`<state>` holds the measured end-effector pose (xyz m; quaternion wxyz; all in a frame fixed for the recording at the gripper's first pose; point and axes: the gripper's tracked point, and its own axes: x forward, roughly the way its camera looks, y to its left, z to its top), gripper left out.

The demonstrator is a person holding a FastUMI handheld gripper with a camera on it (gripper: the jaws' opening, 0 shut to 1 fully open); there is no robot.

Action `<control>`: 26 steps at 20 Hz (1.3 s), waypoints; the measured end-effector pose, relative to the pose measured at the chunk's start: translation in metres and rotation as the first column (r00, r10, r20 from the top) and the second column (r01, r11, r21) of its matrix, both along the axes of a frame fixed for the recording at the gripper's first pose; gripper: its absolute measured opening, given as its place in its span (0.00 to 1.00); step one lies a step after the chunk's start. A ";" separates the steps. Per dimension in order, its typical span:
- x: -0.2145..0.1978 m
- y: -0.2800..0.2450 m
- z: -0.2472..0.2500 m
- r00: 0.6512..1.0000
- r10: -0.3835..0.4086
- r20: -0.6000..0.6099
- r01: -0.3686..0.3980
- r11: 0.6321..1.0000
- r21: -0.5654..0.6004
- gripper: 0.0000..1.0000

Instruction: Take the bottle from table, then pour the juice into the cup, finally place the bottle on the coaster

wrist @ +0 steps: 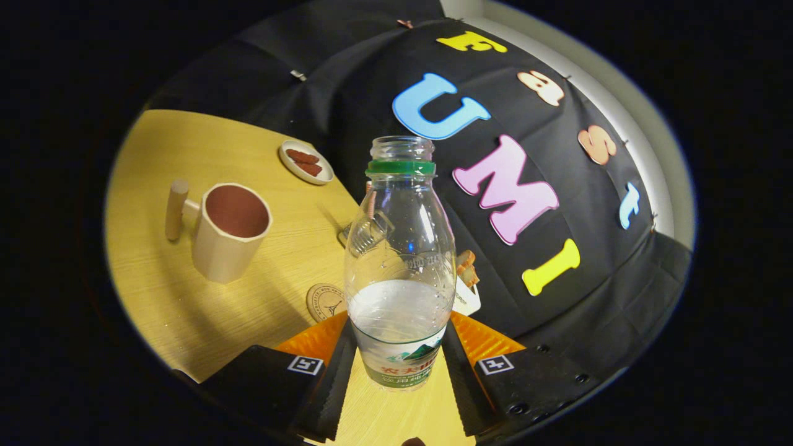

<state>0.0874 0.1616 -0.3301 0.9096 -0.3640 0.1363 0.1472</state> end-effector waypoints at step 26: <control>0.027 0.029 -0.020 0.975 0.218 -0.046 -0.213 0.845 -0.490 0.75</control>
